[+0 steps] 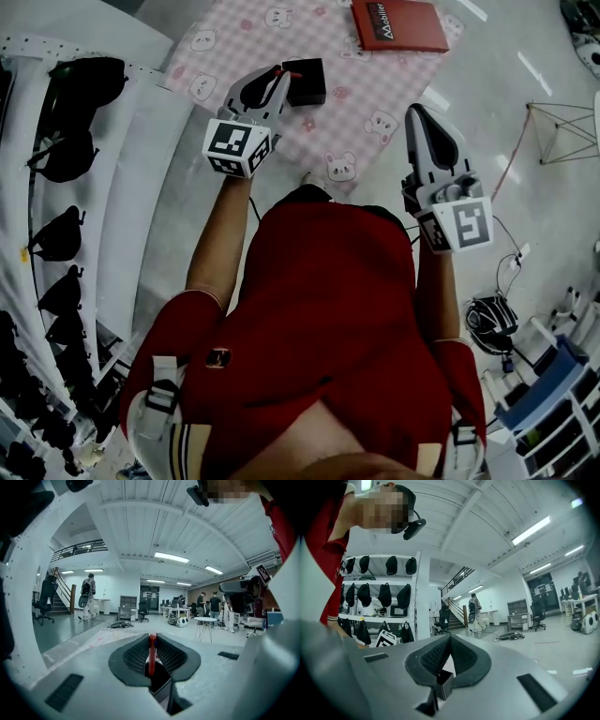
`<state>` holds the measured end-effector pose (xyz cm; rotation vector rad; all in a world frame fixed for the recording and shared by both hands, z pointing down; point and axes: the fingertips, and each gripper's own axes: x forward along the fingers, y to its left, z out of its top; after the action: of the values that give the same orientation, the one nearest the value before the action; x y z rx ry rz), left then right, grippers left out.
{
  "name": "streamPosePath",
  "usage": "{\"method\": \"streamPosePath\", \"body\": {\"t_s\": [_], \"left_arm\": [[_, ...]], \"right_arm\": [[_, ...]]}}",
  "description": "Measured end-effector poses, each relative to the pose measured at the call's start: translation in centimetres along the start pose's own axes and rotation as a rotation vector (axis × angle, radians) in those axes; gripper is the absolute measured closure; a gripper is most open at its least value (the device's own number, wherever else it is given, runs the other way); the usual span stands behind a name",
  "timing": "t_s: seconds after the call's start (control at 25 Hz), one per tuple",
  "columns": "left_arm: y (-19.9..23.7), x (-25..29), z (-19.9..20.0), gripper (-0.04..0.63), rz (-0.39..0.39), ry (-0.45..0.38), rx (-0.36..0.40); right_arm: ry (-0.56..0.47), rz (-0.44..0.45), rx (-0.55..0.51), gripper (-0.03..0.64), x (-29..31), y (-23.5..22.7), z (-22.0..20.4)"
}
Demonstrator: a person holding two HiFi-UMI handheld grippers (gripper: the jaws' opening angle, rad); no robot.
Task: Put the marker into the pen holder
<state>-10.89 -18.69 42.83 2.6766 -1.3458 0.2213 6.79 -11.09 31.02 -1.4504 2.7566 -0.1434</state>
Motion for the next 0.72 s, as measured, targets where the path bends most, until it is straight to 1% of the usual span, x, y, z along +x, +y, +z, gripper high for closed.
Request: {"method": "streamPosePath", "body": {"t_s": [0.2, 0.72], "left_arm": [[1.0, 1.8, -2.1, 0.540, -0.034, 0.042, -0.002], [2.8, 4.5, -5.8, 0.540, -0.084, 0.105, -0.024]], "right_arm": [[0.018, -0.025, -0.002, 0.618, 1.1, 0.0, -0.9], [0.063, -0.058, 0.000, 0.618, 3.7, -0.1, -2.7]]}}
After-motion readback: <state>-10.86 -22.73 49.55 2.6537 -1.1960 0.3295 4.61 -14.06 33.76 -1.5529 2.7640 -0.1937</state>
